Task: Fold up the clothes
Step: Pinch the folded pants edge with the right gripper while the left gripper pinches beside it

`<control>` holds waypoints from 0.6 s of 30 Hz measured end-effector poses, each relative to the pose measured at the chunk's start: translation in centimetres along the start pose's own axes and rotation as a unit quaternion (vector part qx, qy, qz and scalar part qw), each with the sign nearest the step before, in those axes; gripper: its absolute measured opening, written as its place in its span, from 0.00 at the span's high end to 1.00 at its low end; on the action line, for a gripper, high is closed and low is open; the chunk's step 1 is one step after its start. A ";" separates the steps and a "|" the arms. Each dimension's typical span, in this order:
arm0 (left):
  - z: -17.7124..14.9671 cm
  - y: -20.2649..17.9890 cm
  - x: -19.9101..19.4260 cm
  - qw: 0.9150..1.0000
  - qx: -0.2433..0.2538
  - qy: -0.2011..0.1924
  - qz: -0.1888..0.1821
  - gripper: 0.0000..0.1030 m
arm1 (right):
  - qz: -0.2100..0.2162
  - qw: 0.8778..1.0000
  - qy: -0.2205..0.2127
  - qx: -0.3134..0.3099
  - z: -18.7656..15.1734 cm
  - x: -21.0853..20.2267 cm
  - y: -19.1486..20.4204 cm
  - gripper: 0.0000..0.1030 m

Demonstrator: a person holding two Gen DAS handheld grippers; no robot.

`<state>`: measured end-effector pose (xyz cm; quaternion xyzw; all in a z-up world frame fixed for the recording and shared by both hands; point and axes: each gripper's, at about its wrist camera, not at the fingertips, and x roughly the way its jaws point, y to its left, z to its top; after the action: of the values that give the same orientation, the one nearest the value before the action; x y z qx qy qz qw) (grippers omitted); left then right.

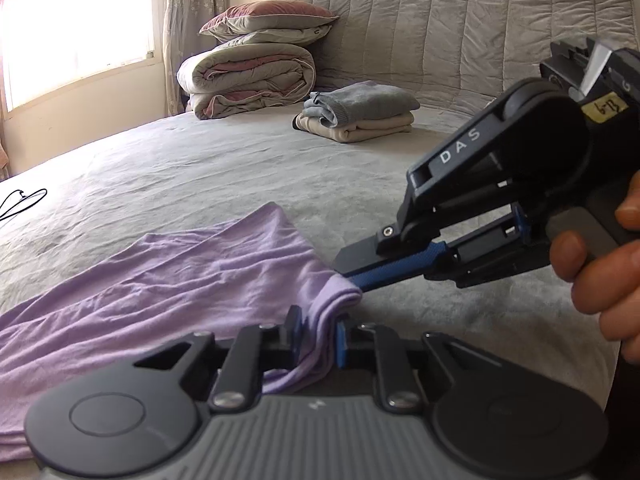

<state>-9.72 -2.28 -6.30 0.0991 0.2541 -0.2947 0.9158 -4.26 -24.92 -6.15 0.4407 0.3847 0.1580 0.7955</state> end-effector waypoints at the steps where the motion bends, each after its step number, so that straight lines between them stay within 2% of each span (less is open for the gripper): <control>1: 0.0 0.0 0.0 1.000 -0.003 0.001 0.003 0.87 | -0.002 1.000 0.000 0.005 0.3 0.3 -0.3 0.81; 5: -0.2 -0.1 -0.1 1.000 -0.008 0.003 0.010 0.89 | 0.004 1.000 -0.003 0.015 1.7 2.1 -0.8 0.73; 11: -0.2 -0.8 -0.3 0.999 -0.021 -0.001 0.024 0.92 | 0.020 1.000 -0.021 0.002 3.6 5.7 -0.3 0.73; 13: -0.2 -1.1 -0.2 0.999 -0.030 -0.004 0.033 0.95 | 0.018 0.999 -0.027 -0.008 3.9 6.4 -0.1 0.78; 15: 0.2 -1.7 -0.4 0.999 -0.036 -0.008 0.040 0.96 | -0.002 0.999 -0.035 -0.024 4.2 6.6 0.0 0.94; 18: 0.8 -2.5 -0.6 0.998 -0.042 -0.015 0.048 0.96 | -0.020 0.998 -0.053 -0.031 4.2 5.6 0.1 0.94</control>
<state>-11.30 -4.30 -5.38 0.0679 0.2477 -0.2407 0.9360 2.55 -23.94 -7.41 0.4158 0.3458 0.1304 0.8310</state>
